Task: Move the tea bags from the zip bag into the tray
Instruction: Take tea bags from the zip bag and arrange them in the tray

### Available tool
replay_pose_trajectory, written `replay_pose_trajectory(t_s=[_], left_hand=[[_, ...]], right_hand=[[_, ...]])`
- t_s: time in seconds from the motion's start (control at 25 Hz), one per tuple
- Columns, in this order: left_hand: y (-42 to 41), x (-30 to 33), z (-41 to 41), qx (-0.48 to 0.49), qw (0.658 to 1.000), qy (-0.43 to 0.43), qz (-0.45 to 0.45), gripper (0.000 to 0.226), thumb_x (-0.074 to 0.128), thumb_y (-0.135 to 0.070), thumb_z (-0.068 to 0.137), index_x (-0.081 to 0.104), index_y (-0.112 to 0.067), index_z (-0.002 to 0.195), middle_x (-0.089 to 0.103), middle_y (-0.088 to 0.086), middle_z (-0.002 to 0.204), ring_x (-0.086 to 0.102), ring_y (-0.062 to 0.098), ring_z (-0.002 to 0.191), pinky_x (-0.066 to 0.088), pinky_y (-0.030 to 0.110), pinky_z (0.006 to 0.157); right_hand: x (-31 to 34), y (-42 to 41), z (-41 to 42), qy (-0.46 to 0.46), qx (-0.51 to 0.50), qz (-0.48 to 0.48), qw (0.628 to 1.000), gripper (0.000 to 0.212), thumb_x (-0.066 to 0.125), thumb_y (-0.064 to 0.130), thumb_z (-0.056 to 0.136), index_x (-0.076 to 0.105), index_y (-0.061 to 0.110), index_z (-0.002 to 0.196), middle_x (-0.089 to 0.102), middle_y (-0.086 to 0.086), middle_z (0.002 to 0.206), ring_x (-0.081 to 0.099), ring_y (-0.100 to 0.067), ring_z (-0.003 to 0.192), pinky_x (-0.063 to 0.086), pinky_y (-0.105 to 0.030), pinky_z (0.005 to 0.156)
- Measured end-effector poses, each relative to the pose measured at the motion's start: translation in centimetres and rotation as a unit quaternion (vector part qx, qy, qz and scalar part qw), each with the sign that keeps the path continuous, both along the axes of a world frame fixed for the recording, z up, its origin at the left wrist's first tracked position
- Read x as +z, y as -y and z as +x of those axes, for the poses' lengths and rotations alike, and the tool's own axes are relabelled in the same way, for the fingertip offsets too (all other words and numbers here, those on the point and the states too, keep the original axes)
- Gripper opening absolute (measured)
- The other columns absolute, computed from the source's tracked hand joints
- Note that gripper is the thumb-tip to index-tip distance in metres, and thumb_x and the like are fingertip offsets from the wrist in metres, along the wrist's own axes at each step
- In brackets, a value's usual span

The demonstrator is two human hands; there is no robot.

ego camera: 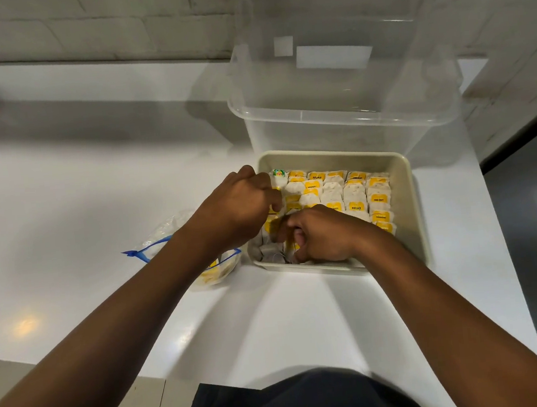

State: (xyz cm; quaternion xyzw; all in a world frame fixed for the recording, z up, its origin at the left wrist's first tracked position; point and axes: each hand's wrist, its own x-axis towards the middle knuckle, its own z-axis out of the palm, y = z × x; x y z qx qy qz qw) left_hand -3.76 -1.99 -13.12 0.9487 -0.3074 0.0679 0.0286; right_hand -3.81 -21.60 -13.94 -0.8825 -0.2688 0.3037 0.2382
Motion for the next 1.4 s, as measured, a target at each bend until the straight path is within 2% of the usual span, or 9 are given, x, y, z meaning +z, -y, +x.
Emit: replay_pose_trajectory(t_s=[0.12,0.24,0.4,0.6,0.76,1.0,1.12,1.28,1.4], left_hand=[[-0.5,-0.2,-0.4,-0.003,1.000,0.008,-0.017,0.024,0.064,-0.005,0.080,0.071,-0.025,0.092,0.063,0.003,0.092,0.049,0.027,0.076,0.048,0.041,0.064],[-0.5,-0.5,-0.8,-0.010,1.000,0.007,-0.021,0.021,0.061,-0.008,0.082,0.072,-0.023,0.091,0.063,0.004,0.093,0.050,0.028,0.076,0.048,0.042,0.064],[-0.6,-0.5,-0.8,-0.004,0.999,-0.003,-0.041,0.021,0.061,-0.006,0.080,0.073,-0.021,0.091,0.063,0.006,0.095,0.050,0.028,0.076,0.049,0.043,0.064],[-0.9,-0.2,-1.3,0.013,0.997,-0.015,-0.079,0.022,0.067,-0.003,0.081,0.073,-0.019,0.095,0.063,0.006,0.098,0.051,0.027,0.080,0.050,0.043,0.068],[-0.8,0.1,-1.6,0.012,0.995,-0.020,-0.099,0.020,0.068,-0.002,0.082,0.074,-0.017,0.095,0.063,0.007,0.098,0.053,0.027,0.081,0.050,0.041,0.069],[-1.0,0.3,-1.8,0.018,0.992,-0.030,-0.120,0.021,0.066,0.000,0.083,0.073,-0.016,0.094,0.063,0.006,0.099,0.055,0.026,0.083,0.051,0.040,0.069],[-1.2,0.5,-2.0,0.041,0.988,-0.041,-0.140,0.022,0.063,-0.002,0.086,0.074,-0.018,0.097,0.063,0.004,0.102,0.055,0.023,0.087,0.051,0.038,0.072],[-1.3,0.4,-2.2,0.033,0.989,-0.035,-0.142,0.021,0.064,-0.002,0.086,0.074,-0.018,0.096,0.063,0.004,0.102,0.056,0.024,0.087,0.051,0.038,0.071],[-1.3,-0.1,-2.2,0.016,0.992,-0.019,-0.125,0.022,0.067,-0.001,0.082,0.074,-0.018,0.094,0.064,0.004,0.100,0.055,0.026,0.083,0.051,0.041,0.069]], right_hand=[[0.0,-0.3,0.0,0.014,0.012,-0.012,1.000,0.036,0.082,0.028,0.074,0.056,0.025,0.100,0.057,0.010,0.070,0.053,-0.010,0.065,0.047,-0.034,0.061],[-0.6,-0.9,0.0,0.059,0.035,-0.041,0.997,0.032,0.079,0.042,0.074,0.054,0.026,0.087,0.054,0.010,0.072,0.052,-0.013,0.067,0.039,-0.031,0.052],[-1.2,-1.9,-0.2,0.097,0.042,-0.072,0.992,0.033,0.073,0.052,0.077,0.051,0.027,0.077,0.058,0.004,0.079,0.057,-0.019,0.075,0.039,-0.029,0.055],[-1.2,-2.4,-0.2,0.138,0.000,-0.064,0.988,0.020,0.064,0.036,0.086,0.051,0.024,0.079,0.060,-0.004,0.086,0.061,-0.028,0.084,0.041,-0.031,0.061],[-1.7,-1.9,0.1,0.150,-0.045,-0.043,0.987,0.021,0.063,0.027,0.085,0.061,0.018,0.104,0.064,-0.008,0.092,0.062,-0.031,0.084,0.042,-0.030,0.059],[-0.6,-0.9,-0.6,0.097,-0.050,0.076,0.991,0.007,0.063,0.019,0.081,0.061,0.023,0.087,0.054,0.008,0.058,0.053,-0.009,0.059,0.050,-0.035,0.061],[-0.1,-0.3,-0.7,0.028,-0.003,0.050,0.998,0.009,0.074,0.028,0.082,0.071,0.029,0.090,0.055,0.016,0.058,0.050,0.000,0.058,0.045,-0.027,0.060],[-0.3,-0.6,0.0,0.039,0.073,-0.019,0.996,0.030,0.076,0.030,0.083,0.071,0.033,0.112,0.050,0.024,0.066,0.047,0.002,0.067,0.037,-0.017,0.061],[-0.8,-1.5,-0.2,0.079,0.068,-0.051,0.993,0.017,0.073,0.037,0.081,0.073,0.037,0.099,0.044,0.018,0.067,0.050,-0.007,0.073,0.033,-0.021,0.054]])
